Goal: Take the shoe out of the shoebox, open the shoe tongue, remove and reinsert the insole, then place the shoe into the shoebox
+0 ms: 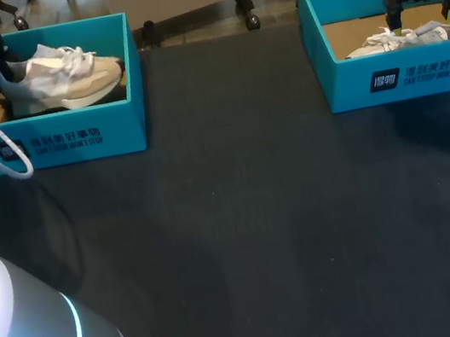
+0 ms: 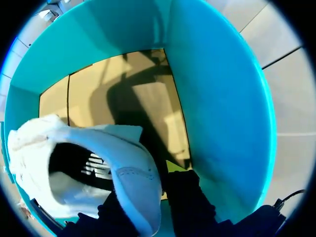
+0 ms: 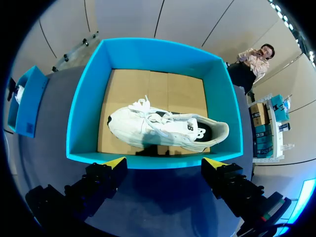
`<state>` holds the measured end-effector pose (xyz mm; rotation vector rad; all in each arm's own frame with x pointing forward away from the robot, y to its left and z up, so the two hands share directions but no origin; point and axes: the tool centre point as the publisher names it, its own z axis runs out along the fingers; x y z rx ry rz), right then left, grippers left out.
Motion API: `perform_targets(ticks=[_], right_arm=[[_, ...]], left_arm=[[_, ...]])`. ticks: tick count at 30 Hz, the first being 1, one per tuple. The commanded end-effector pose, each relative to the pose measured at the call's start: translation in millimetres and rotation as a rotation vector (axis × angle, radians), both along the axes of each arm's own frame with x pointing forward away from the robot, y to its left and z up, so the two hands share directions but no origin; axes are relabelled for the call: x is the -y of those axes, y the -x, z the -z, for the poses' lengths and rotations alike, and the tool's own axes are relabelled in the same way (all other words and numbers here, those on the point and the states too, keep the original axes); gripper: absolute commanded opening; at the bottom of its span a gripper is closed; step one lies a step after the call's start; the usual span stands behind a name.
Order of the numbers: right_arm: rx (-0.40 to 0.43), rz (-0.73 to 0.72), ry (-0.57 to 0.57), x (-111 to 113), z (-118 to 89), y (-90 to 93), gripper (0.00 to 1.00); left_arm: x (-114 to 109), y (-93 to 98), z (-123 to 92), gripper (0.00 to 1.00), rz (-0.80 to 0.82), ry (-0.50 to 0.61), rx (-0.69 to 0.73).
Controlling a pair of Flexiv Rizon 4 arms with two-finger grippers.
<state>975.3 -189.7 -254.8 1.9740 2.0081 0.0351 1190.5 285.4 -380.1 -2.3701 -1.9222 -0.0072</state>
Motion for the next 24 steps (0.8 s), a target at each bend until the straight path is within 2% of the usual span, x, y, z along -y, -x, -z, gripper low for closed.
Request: perform_targets(ticks=[1, 8, 11, 24], right_arm=[[0.002, 0.0, 0.0, 0, 0, 0.7, 1.0], [0.002, 0.0, 0.0, 0, 0, 0.7, 1.0], [0.002, 0.0, 0.0, 0, 0, 0.7, 1.0], [0.002, 0.0, 0.0, 0, 0, 0.7, 1.0]], left_arm=[[-2, -6.4, -8, 0.0, 0.002, 0.0, -0.011], [-1, -5.2, -30, 0.0, 0.005, -0.009, 0.016], [1, -6.8, -43, 0.0, -0.051, -0.025, 0.008], [-1, 3.2, -111, 0.0, -0.108, -0.023, 0.109]])
